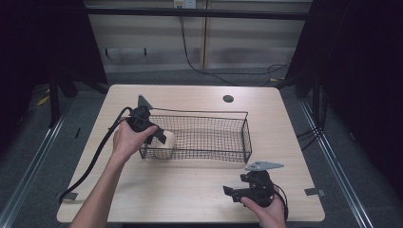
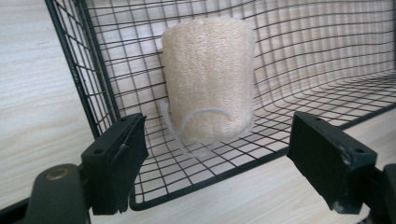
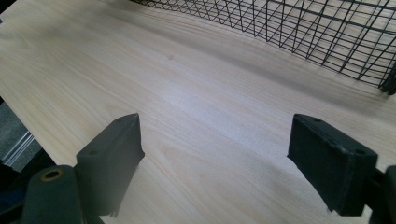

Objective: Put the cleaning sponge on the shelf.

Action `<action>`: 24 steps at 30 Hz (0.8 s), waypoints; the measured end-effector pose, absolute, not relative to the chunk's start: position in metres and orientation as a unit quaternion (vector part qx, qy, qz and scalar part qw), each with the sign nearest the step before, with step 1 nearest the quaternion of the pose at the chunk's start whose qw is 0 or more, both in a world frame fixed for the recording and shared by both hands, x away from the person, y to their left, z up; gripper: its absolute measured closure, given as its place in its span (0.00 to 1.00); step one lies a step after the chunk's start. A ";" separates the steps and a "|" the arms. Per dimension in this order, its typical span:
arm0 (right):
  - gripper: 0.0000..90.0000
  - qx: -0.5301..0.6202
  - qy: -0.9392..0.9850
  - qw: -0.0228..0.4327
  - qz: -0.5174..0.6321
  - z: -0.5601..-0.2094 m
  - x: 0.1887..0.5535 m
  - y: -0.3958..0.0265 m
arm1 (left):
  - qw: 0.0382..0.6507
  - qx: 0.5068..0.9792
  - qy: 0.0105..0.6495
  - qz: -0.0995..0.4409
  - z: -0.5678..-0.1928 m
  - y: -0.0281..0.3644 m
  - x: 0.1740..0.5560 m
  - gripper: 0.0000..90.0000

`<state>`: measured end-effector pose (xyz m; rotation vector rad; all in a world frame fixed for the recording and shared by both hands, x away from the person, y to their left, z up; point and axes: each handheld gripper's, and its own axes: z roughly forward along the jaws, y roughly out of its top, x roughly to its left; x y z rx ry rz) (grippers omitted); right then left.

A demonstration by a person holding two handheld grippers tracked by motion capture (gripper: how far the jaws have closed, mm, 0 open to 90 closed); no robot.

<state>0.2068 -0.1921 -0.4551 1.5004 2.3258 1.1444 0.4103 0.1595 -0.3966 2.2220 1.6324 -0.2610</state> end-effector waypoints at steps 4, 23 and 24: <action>0.19 0.502 0.773 0.073 0.381 -0.455 0.207 -0.193 | 0.203 0.790 0.571 -0.098 -0.395 0.167 0.408 0.21; 0.19 0.503 0.773 0.073 0.381 -0.456 0.208 -0.193 | 0.259 0.822 0.504 -0.061 -0.371 0.194 0.386 0.21; 0.19 0.503 0.773 0.073 0.381 -0.456 0.208 -0.193 | 0.266 0.818 0.506 -0.058 -0.370 0.196 0.384 0.22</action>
